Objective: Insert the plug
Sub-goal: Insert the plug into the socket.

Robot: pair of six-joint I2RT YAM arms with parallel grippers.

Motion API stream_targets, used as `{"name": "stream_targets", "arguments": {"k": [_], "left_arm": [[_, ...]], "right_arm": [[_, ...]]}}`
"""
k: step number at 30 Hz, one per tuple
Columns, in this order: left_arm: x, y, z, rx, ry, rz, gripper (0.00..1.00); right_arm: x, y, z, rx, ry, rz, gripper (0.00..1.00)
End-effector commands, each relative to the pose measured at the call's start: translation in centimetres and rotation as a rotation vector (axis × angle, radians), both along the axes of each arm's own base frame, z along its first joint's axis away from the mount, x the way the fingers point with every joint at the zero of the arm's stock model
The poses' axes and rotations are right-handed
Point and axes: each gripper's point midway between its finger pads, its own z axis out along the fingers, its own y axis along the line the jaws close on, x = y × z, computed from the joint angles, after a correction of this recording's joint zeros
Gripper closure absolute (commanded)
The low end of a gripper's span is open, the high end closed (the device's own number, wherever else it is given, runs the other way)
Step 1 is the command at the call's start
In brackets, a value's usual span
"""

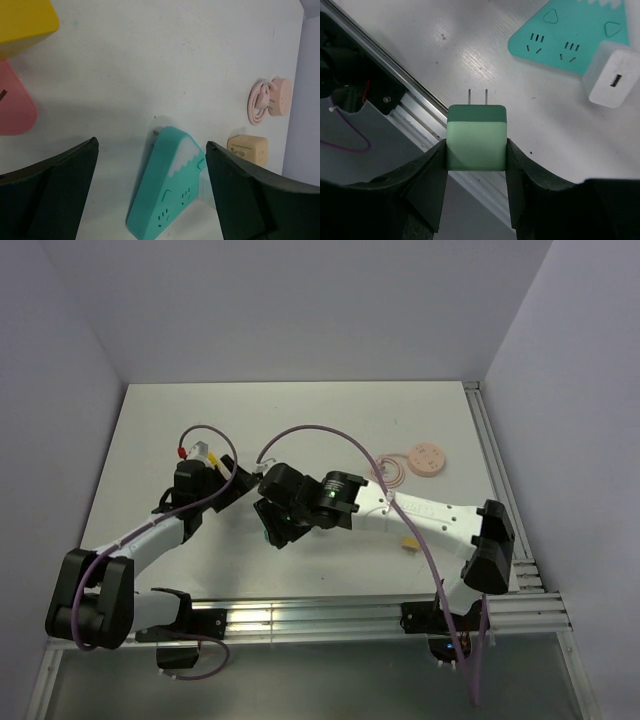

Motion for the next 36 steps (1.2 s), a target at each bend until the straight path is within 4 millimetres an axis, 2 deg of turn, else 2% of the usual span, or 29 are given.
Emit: {"name": "stream_targets", "arguments": {"k": [1,3,4,6,7,8,9,10,11,13,14,18,25,36], "left_arm": [[1.9,-1.1,2.9,-0.076,-0.057,-0.023,0.07],[2.5,-1.3,3.3,-0.088,-0.057,-0.024,0.07],[2.8,-1.5,3.4,-0.094,-0.054,-0.027,0.07],[3.4,-2.0,3.8,-0.110,-0.053,-0.043,0.06],[3.6,-2.2,3.7,-0.113,-0.048,-0.051,0.07],[3.9,-2.5,3.5,-0.123,-0.037,-0.060,0.07],[4.1,-2.7,3.5,-0.130,-0.035,-0.065,0.07],[4.2,-2.8,3.4,-0.140,-0.031,-0.068,0.07],[4.4,-3.0,2.9,-0.144,-0.018,-0.074,0.07],[4.7,-3.3,2.7,-0.160,-0.018,-0.078,0.07],[4.9,-3.4,2.1,-0.163,-0.002,-0.079,0.07],[5.5,-4.2,1.2,-0.193,0.021,-0.103,0.08],[6.1,-5.4,-0.2,-0.244,0.059,-0.148,0.09],[6.4,-6.7,-1.4,-0.283,0.097,-0.192,0.09]], "right_arm": [[0.8,0.5,-0.1,0.021,0.103,0.053,1.00],[1.8,0.8,-1.1,0.009,0.130,0.054,1.00],[2.6,1.0,-0.8,0.017,0.133,0.048,1.00],[3.1,1.2,-2.2,-0.025,0.165,0.060,1.00],[3.6,1.6,-1.8,-0.017,0.166,0.062,1.00],[3.9,1.5,-3.1,-0.060,0.200,0.064,1.00],[4.1,1.6,-3.5,-0.076,0.211,0.065,1.00],[4.6,2.1,-3.0,-0.069,0.210,0.065,1.00],[4.8,1.7,-4.5,-0.124,0.246,0.056,1.00],[5.3,2.0,-4.6,-0.133,0.263,0.051,1.00],[5.5,1.7,-5.4,-0.162,0.286,0.040,1.00],[6.4,1.1,-6.2,-0.202,0.310,0.008,1.00],[6.6,0.5,-8.1,-0.288,0.352,-0.014,1.00],[7.0,0.8,-9.1,-0.317,0.378,-0.020,1.00]]}}
